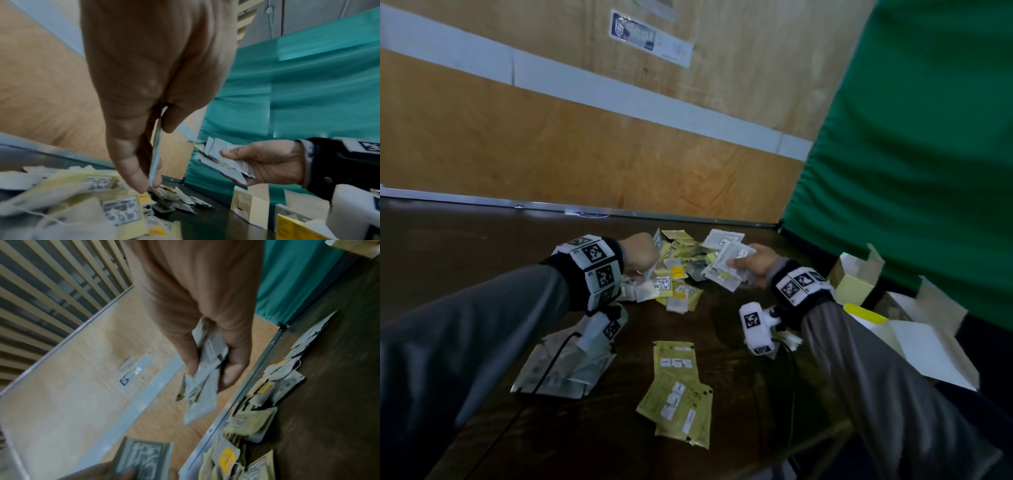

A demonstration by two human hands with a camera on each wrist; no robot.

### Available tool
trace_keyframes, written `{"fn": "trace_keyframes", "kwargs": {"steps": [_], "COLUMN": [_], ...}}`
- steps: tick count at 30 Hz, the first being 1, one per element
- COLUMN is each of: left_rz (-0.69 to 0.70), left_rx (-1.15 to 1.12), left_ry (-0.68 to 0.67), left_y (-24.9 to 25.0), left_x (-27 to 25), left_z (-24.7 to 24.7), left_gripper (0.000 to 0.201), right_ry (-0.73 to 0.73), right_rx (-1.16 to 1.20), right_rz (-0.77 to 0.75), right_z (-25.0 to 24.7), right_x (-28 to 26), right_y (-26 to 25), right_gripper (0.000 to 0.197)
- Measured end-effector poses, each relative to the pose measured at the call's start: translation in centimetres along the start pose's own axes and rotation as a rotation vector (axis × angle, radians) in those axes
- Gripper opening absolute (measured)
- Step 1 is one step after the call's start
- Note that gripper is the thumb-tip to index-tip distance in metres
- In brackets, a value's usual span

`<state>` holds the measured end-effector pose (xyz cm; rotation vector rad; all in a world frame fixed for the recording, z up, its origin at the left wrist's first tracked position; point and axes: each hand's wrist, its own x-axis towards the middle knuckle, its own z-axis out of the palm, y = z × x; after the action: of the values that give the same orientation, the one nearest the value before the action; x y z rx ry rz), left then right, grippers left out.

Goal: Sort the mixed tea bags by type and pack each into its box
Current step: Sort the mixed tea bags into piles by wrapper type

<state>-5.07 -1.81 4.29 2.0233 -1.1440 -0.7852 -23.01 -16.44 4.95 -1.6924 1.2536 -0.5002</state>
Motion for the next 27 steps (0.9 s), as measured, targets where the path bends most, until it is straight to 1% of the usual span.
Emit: {"fn": "trace_keyframes", "kwargs": {"steps": [2, 3, 5, 8, 10, 12, 14, 16, 18, 20, 22, 24, 25, 26, 27], "left_rz": [-0.014, -0.026, -0.024, -0.021, -0.03, -0.042, -0.038, -0.007, 0.014, 0.03, 0.044, 0.048, 0.059, 0.077, 0.095], "left_rx": [-0.117, -0.183, -0.339, -0.578, -0.671, -0.712, -0.66, -0.604, -0.632, -0.641, -0.595, -0.478, -0.413, -0.344, -0.257], "left_ry": [-0.093, -0.125, -0.141, -0.071, -0.095, -0.16, -0.187, -0.142, -0.084, -0.064, -0.056, -0.057, -0.069, -0.078, -0.073], "left_y": [0.4, 0.6, 1.3, 2.9, 3.5, 3.5, 3.0, 2.4, 1.9, 1.5, 1.2, 0.6, 0.4, 0.1, -0.4], "left_x": [-0.2, -0.1, -0.2, -1.0, -0.8, -1.3, -1.3, -1.5, -1.7, -2.0, -2.2, -2.6, -2.8, -2.9, -2.8], "left_z": [0.5, 0.8, 1.7, 2.8, 3.0, 2.6, 2.1, 2.0, 2.0, 1.9, 1.4, 0.6, 0.0, -0.6, -1.2], "left_gripper": [0.021, 0.02, 0.018, 0.025, 0.028, 0.032, 0.034, 0.035, 0.03, 0.028, 0.024, 0.013, 0.011, 0.01, 0.011], "right_ry": [0.001, -0.026, -0.077, -0.147, -0.177, -0.194, -0.208, -0.219, -0.234, -0.24, -0.233, -0.186, -0.161, -0.155, -0.186], "right_rx": [0.187, 0.262, 0.366, 0.359, 0.331, 0.336, 0.359, 0.361, 0.359, 0.366, 0.389, 0.393, 0.379, 0.362, 0.329], "right_rz": [-0.048, -0.087, -0.158, -0.183, -0.195, -0.176, -0.158, -0.136, -0.131, -0.136, -0.147, -0.154, -0.153, -0.14, -0.119], "right_z": [-0.5, -0.5, -0.4, 0.4, 1.1, 1.6, 1.9, 2.2, 2.3, 2.5, 2.7, 2.6, 2.3, 1.8, 1.3], "right_x": [-1.1, -1.7, -2.6, -3.6, -4.2, -4.6, -4.9, -5.1, -5.2, -5.3, -5.4, -5.6, -5.6, -5.6, -5.8], "right_y": [0.0, 0.0, -0.2, -0.5, -0.6, -0.6, -0.7, -0.9, -0.9, -0.9, -0.8, -0.4, -0.1, 0.3, 0.8], "right_gripper": [0.022, 0.022, 0.026, 0.029, 0.027, 0.026, 0.026, 0.03, 0.034, 0.034, 0.034, 0.033, 0.033, 0.031, 0.028]}}
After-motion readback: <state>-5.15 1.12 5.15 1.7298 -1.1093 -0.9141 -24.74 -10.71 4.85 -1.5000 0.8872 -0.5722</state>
